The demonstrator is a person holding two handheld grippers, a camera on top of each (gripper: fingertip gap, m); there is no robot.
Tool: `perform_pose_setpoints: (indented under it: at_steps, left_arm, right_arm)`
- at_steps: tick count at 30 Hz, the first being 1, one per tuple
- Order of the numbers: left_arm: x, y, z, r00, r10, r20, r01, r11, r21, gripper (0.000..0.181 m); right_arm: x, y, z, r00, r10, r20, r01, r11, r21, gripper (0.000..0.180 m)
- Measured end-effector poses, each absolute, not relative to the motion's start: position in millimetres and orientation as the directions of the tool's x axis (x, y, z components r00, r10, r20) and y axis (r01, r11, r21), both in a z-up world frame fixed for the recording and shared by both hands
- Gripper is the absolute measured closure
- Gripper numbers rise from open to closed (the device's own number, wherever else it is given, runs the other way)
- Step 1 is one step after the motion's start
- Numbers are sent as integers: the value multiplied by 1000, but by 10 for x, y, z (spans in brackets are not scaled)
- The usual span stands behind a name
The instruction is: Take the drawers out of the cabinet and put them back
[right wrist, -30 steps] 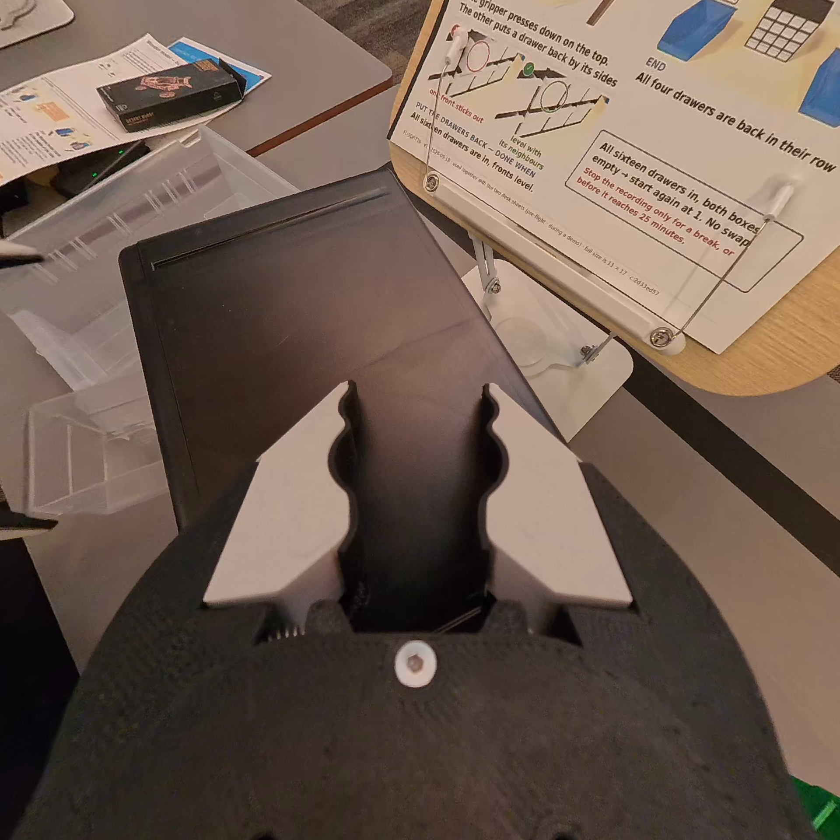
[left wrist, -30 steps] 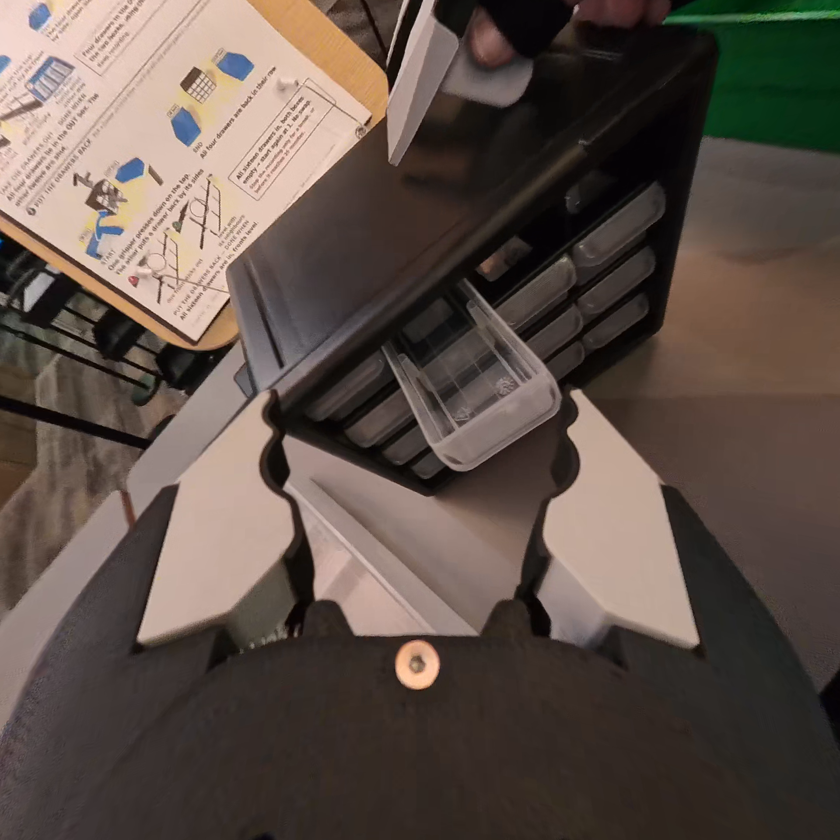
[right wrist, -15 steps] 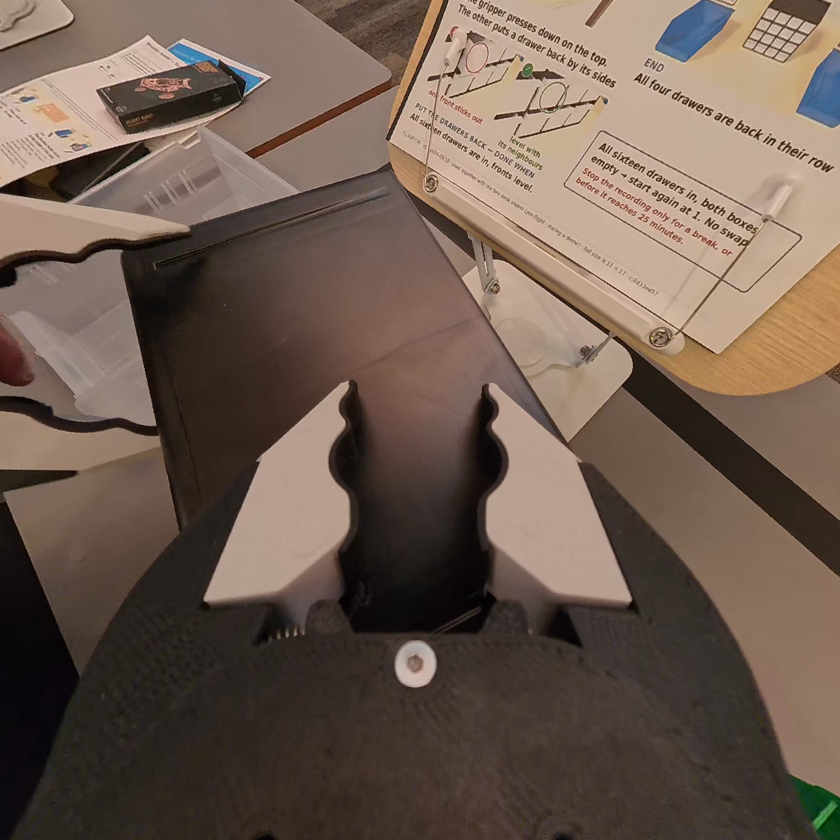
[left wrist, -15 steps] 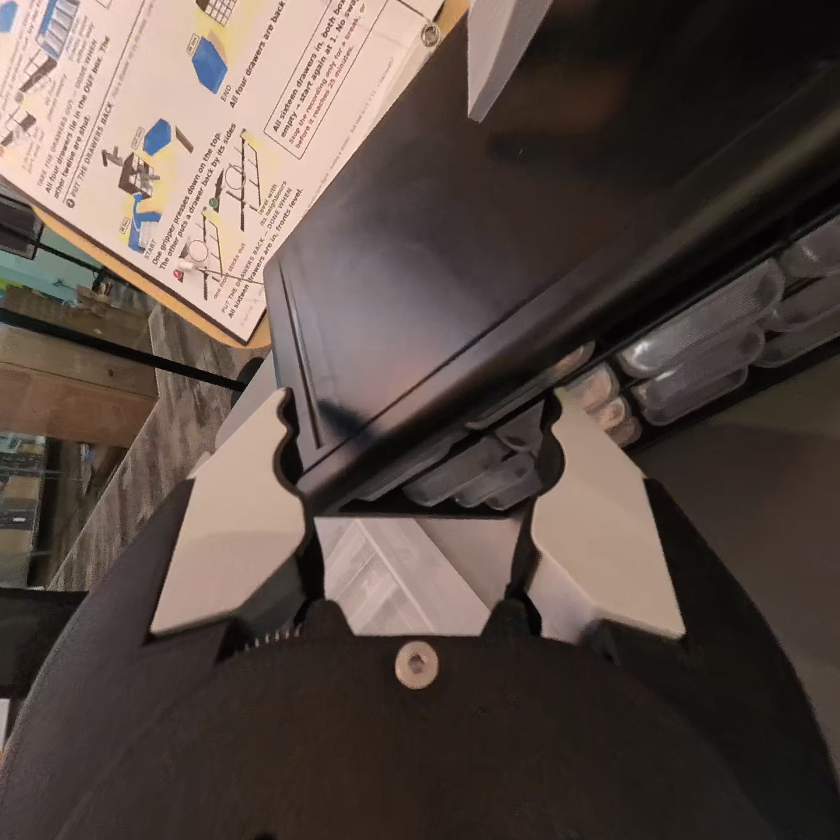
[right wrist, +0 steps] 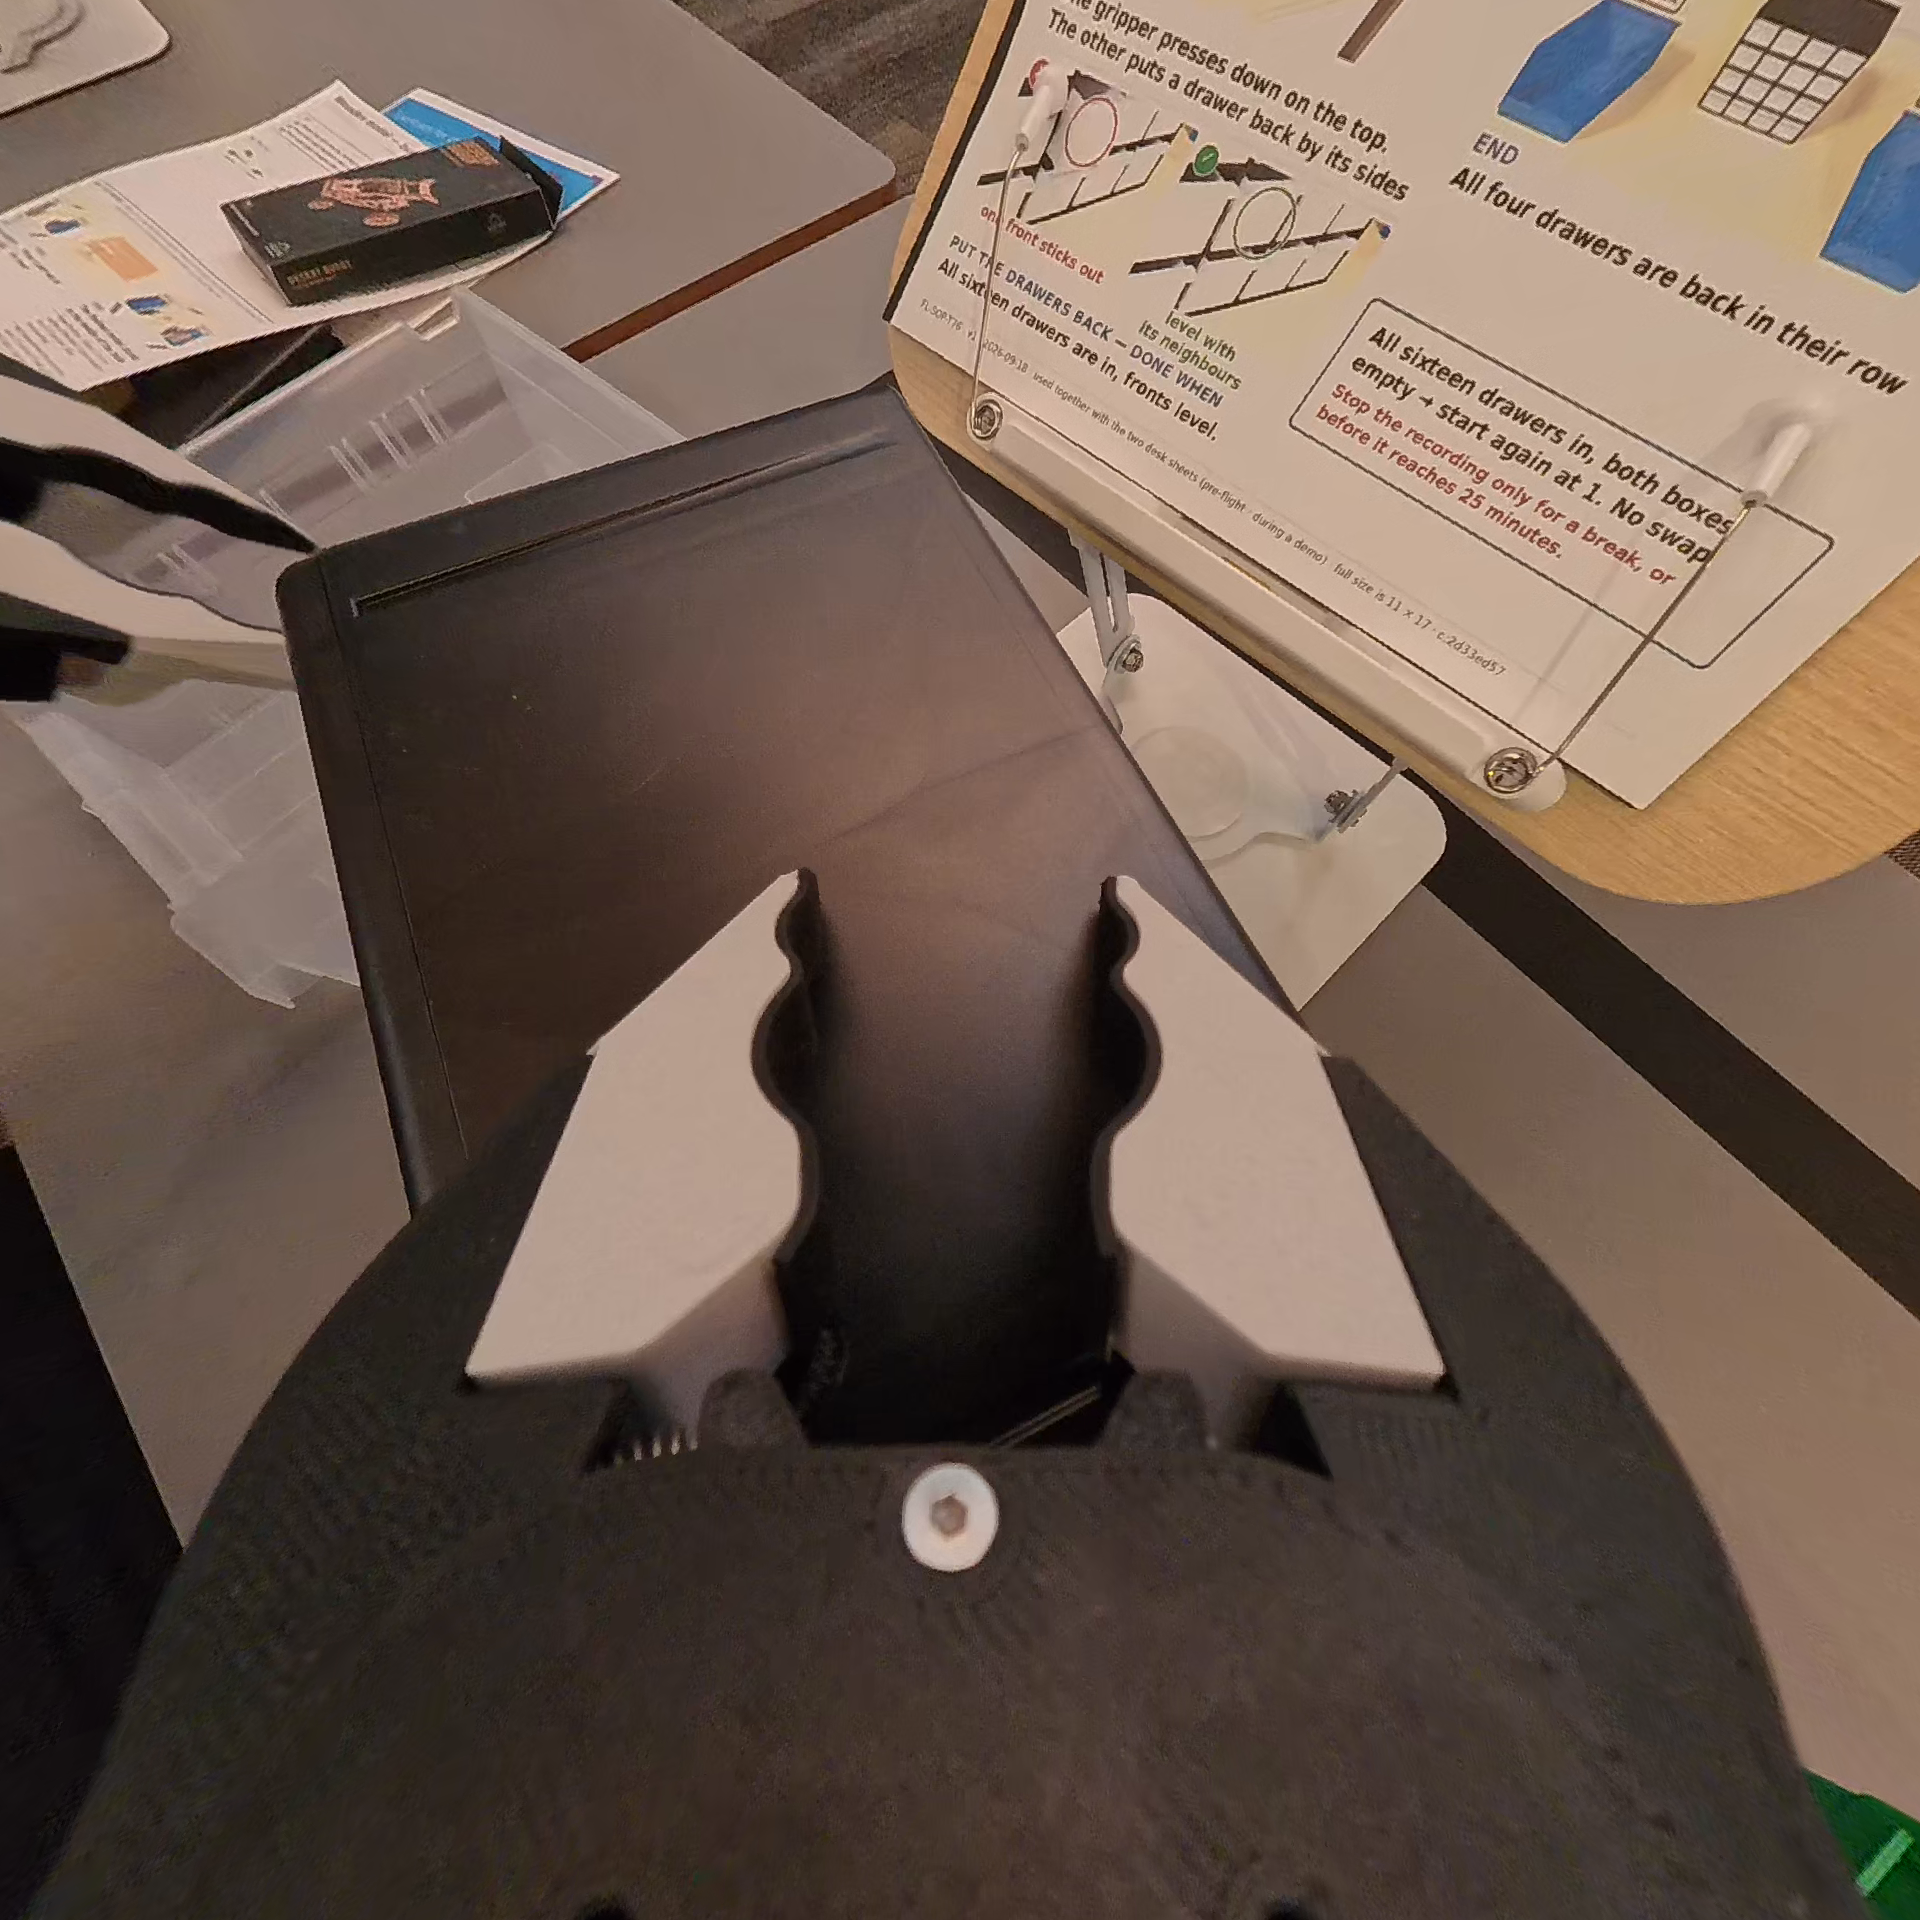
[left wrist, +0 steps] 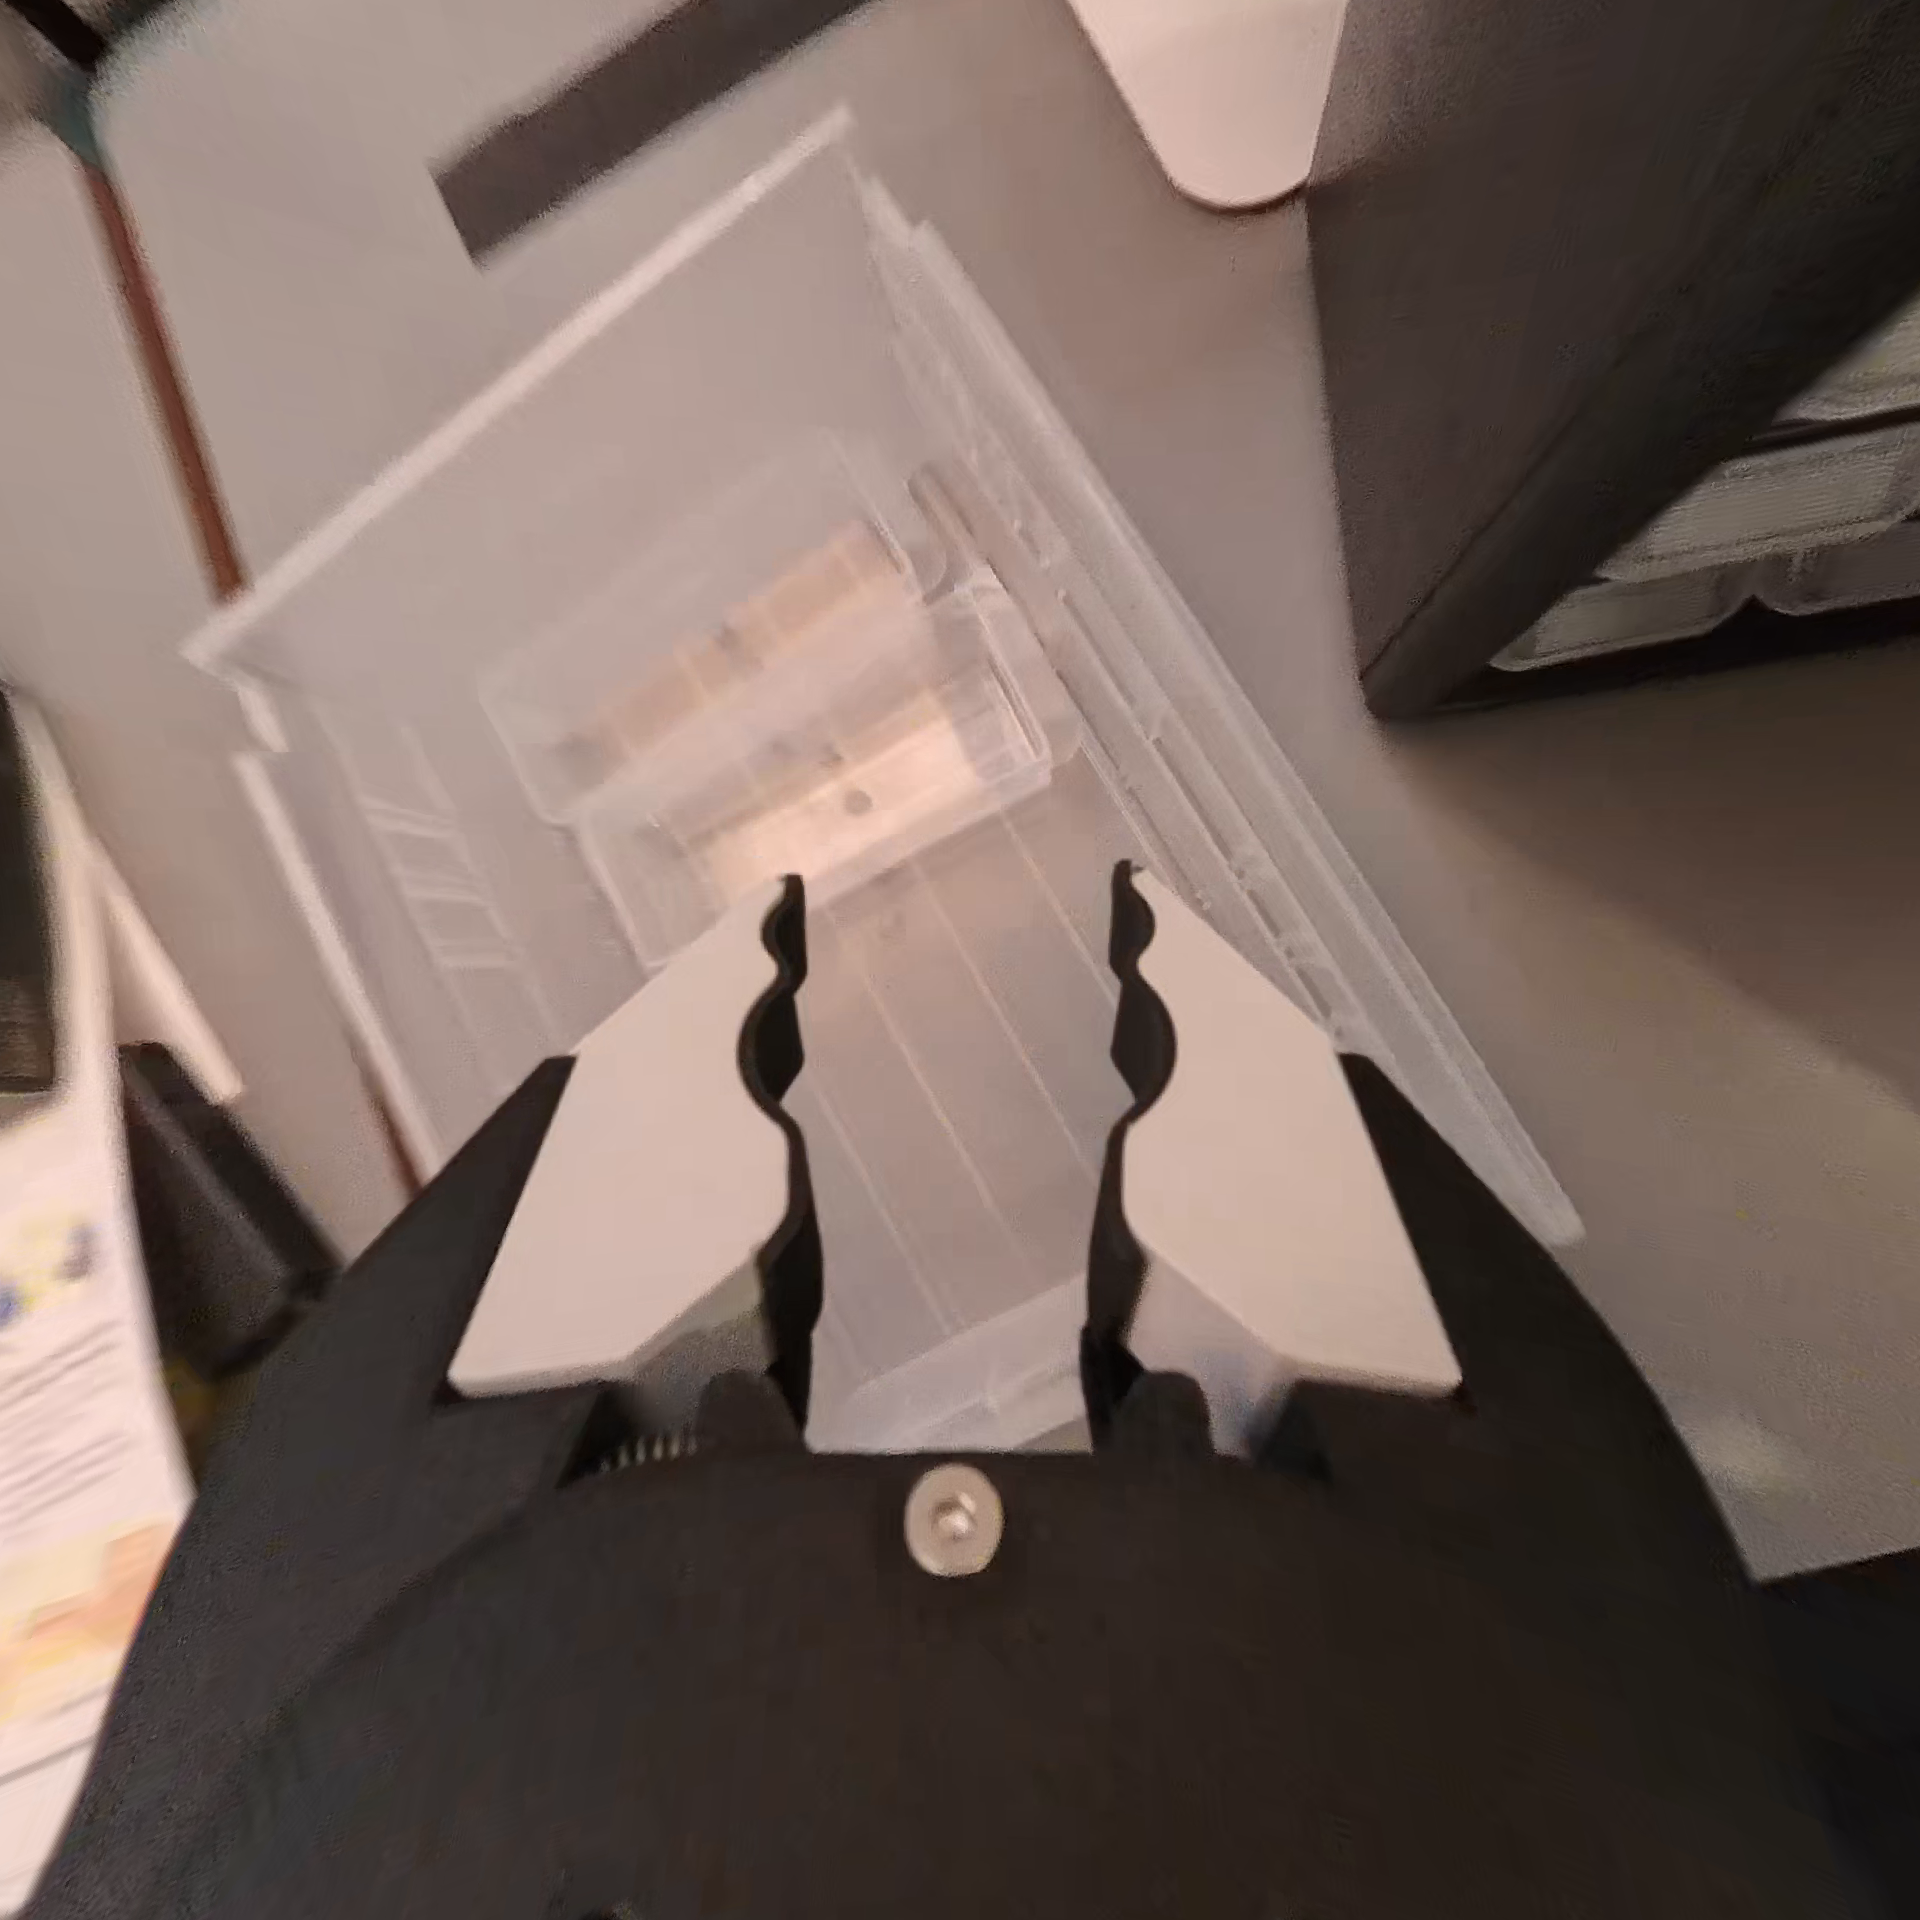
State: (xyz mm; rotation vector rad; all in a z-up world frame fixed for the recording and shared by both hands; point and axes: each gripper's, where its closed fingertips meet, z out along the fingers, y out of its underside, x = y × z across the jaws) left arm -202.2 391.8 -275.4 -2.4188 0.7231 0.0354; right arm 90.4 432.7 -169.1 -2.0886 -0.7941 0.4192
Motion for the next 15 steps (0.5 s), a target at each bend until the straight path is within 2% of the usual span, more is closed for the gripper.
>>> perform_pose_setpoints:
  at_steps: [6,8,12,15]
  left_arm:
    - [-1813,4221,-3298,891,-448,68,-348,-773,-531,113]
    - [-1778,4286,-3452,890,-452,64,-368,-792,-488,114]
    - [-1781,4383,-3720,894,-444,59,-381,-824,-420,121]
    - [-1765,4453,-3768,899,-425,108,-339,-830,-442,133]
  right_arm:
    - [906,4330,-1693,745,667,-13,387,-448,-806,127]
    - [906,4330,-1693,746,666,-14,387,-449,-805,127]
    - [907,4332,-1693,746,666,-14,386,-449,-806,127]
    - [907,4331,-1692,745,667,-14,386,-448,-806,127]
